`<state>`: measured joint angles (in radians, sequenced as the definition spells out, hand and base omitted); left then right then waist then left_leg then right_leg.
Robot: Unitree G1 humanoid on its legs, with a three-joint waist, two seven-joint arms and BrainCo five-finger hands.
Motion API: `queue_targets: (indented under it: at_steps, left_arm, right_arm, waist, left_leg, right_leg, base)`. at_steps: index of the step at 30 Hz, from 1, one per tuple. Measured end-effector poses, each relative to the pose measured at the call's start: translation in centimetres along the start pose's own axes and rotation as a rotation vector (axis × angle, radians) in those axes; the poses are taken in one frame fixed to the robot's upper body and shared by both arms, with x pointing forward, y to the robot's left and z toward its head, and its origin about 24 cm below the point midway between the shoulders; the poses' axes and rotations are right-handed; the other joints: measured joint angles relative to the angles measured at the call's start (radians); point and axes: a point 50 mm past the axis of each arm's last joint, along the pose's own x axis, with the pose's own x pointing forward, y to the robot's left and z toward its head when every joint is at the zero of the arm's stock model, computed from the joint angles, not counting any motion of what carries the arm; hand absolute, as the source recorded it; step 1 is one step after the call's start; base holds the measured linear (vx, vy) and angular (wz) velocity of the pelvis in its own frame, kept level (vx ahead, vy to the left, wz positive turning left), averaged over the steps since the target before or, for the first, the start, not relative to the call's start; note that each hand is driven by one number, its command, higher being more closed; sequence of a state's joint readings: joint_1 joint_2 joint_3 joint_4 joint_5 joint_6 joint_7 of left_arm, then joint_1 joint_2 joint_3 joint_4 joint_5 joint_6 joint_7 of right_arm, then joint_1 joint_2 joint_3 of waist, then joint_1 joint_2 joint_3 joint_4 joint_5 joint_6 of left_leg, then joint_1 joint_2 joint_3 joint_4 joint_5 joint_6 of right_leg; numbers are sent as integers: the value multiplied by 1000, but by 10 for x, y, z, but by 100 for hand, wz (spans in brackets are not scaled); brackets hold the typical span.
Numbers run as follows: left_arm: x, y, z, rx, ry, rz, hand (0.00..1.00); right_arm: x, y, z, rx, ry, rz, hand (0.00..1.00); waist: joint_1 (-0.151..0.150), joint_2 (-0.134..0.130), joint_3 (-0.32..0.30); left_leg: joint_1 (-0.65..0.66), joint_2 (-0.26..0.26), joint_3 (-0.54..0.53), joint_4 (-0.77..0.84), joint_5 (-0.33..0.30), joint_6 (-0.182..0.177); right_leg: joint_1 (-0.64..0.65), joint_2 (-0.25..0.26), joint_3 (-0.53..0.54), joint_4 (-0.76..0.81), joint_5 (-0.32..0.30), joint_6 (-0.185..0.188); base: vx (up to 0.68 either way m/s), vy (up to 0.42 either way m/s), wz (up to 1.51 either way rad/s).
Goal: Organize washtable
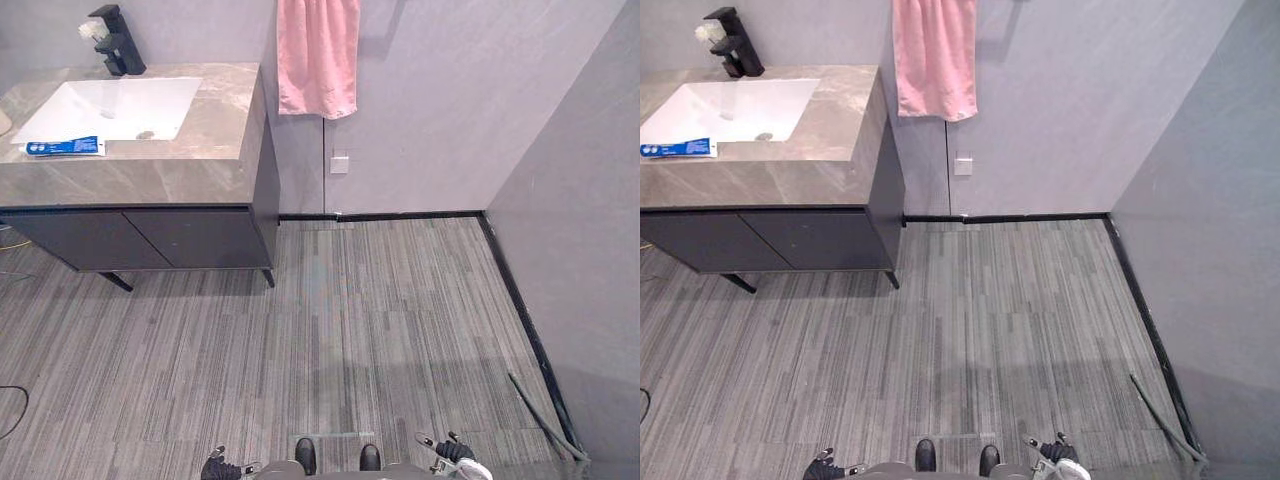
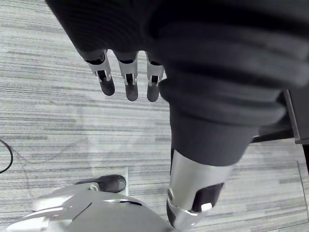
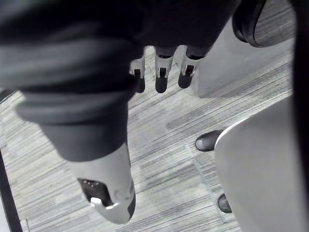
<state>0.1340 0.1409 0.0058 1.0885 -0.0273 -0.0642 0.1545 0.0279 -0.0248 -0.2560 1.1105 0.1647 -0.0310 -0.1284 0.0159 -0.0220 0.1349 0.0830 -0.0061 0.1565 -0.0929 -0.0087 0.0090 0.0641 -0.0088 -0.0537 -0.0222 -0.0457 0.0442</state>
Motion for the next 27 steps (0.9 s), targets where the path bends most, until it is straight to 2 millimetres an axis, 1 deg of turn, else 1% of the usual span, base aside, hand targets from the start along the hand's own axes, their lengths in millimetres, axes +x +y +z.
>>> queue_targets:
  at_steps: [1,3,4,5,6,7,8,9,10,11,12,13,14,15,16,17,18,19,20,21,22,23,24,25,26,27]
  left_arm:
    - [0,0,0,1,-1,-1,0]
    - [0,0,1,2,-3,-2,0]
    - [0,-1,1,2,-3,-2,0]
    - [0,-2,2,2,-7,-5,0]
    - [1,-3,4,7,-12,-9,0]
    - [1,-3,7,6,-21,-12,0]
    - [2,-4,12,6,-35,-14,0]
    - [3,-4,14,10,-42,-14,0]
    - [4,-3,21,11,-58,-12,0]
    - [4,-4,21,10,-58,-13,0]
    - [4,-4,21,10,-58,-14,0]
    - [4,-4,20,9,-58,-15,0]
    - [4,-6,22,8,-60,-18,0]
    - [4,-6,23,8,-63,-19,0]
    - [5,-6,24,9,-67,-19,0]
    - [5,-5,24,9,-68,-18,0]
    - [5,-6,24,6,-67,-19,0]
    - [4,-11,24,-1,-65,-29,0]
    - [4,-13,26,-9,-73,-34,0]
    - [4,-20,32,-27,-84,-48,0]
    - [4,-21,33,-42,-88,-48,0]
    - [5,-19,35,-93,-92,-37,0]
    - [4,-19,38,-155,-101,-29,0]
    - [4,-19,39,-179,-107,-27,0]
    - [3,-20,45,-216,-127,-25,0]
    - [3,-22,49,-227,-139,-30,0]
  right_arm:
    - [0,0,1,1,-3,1,0]
    - [0,1,4,3,-15,3,0]
    - [0,1,5,4,-20,3,0]
    - [0,2,8,5,-31,5,0]
    - [0,2,9,6,-37,6,0]
    - [0,2,9,7,-37,6,0]
    - [0,1,12,13,-47,5,0]
    - [1,1,14,13,-54,5,0]
    - [1,2,16,13,-64,8,0]
    - [1,2,17,13,-66,9,0]
    - [1,3,19,17,-72,12,0]
    - [1,4,22,19,-79,15,0]
    - [2,5,25,19,-88,17,0]
    - [2,6,26,19,-90,18,0]
    - [2,6,27,20,-92,20,0]
    - [2,7,26,23,-91,21,0]
    - [2,7,27,33,-90,22,0]
    - [3,6,32,27,-104,20,0]
    - [3,5,35,24,-114,21,0]
    - [3,7,38,25,-122,25,0]
    - [3,7,39,25,-125,24,0]
    - [3,5,36,24,-115,18,0]
    - [3,3,33,21,-110,12,0]
    - [3,3,32,19,-110,13,0]
    - [2,6,31,13,-111,23,0]
    - [1,8,31,19,-114,29,0]
  waist:
    - [-1,1,1]
    - [0,2,1]
    - [0,4,2]
    - [0,10,6]
    - [-4,14,9]
    - [-3,18,13]
    - [-4,17,15]
    - [-4,25,24]
    - [-4,15,28]
    - [-6,16,28]
    - [-18,20,30]
    - [-27,23,33]
    - [-34,30,37]
    - [-36,32,37]
    - [-37,31,38]
    - [-40,26,40]
    - [-51,25,41]
    - [-53,35,43]
    - [-52,54,38]
    - [-53,71,47]
    - [-54,76,50]
    - [-56,83,55]
    - [-51,85,68]
    - [-51,84,72]
    - [-42,76,80]
    - [-39,66,84]
  left_leg:
    - [0,1,6,7,-10,0]
    - [-3,0,33,64,-59,8]
    - [-3,1,39,82,-75,9]
    - [-4,3,41,118,-99,11]
    - [-4,3,41,141,-109,19]
    - [-2,3,41,156,-123,22]
    - [13,-1,34,172,-148,37]
    - [21,-5,29,175,-163,44]
    - [47,-12,16,178,-185,50]
    - [59,-10,7,177,-190,48]
    - [78,0,-5,174,-203,44]
    - [92,10,-13,168,-206,40]
    - [105,26,-17,158,-211,30]
    - [107,31,-16,157,-215,20]
    - [116,36,-15,154,-222,8]
    - [137,35,-16,141,-234,-14]
    - [167,39,-21,140,-248,-37]
    - [178,57,-20,148,-252,-46]
    - [152,76,-14,199,-250,-71]
    - [109,95,-14,298,-250,-77]
    - [76,104,-14,381,-250,-78]
    - [-8,140,-17,620,-227,-112]
    - [-85,197,-15,858,-228,-124]
    - [-116,219,-9,956,-229,-123]
    - [-173,252,5,1075,-231,-119]
    - [-201,259,14,1097,-231,-118]
  right_leg:
    - [-4,-1,0,13,-5,3]
    - [-43,-12,6,132,-64,17]
    - [-62,-15,8,180,-81,30]
    - [-105,-22,4,295,-109,57]
    - [-142,-31,-2,391,-119,70]
    - [-183,-38,-7,499,-119,71]
    - [-245,-60,-33,647,-120,71]
    - [-274,-75,-49,705,-136,72]
    - [-306,-105,-94,776,-184,50]
    - [-313,-108,-114,776,-201,44]
    - [-325,-109,-145,744,-221,29]
    - [-340,-105,-167,699,-222,24]
    - [-360,-91,-190,606,-212,17]
    - [-368,-83,-197,553,-195,6]
    - [-373,-68,-197,473,-156,-3]
    - [-375,-60,-193,399,-85,-26]
    - [-367,-58,-189,397,-6,-72]
    - [-363,-46,-195,404,-12,-77]
    - [-356,-27,-194,394,-32,-94]
    - [-332,-5,-192,364,-39,-103]
    - [-312,7,-189,341,-41,-107]
    - [-246,31,-186,286,-44,-115]
    - [-162,57,-175,238,-51,-129]
    - [-125,69,-168,222,-57,-136]
    - [-63,80,-149,195,-71,-147]
    - [-40,80,-138,186,-77,-147]
  base:
    - [173,27,-18]
    - [161,43,-25]
    - [130,47,-26]
    - [87,43,-12]
    - [98,68,-7]
    - [96,74,9]
    - [117,68,11]
    - [179,42,18]
    - [174,18,16]
    - [226,3,28]
    - [180,-14,31]
    - [250,-45,35]
    - [215,-53,22]
    - [296,-80,15]
    - [341,-109,10]
    - [456,-170,19]
    - [417,-173,13]
    - [423,-192,-1]
    - [414,-216,-19]
    - [400,-228,-21]
    - [508,-272,-16]
    - [420,-208,-20]
    - [490,-208,-24]
    - [301,-115,-38]
    - [369,-119,-34]
    - [339,-98,-50]
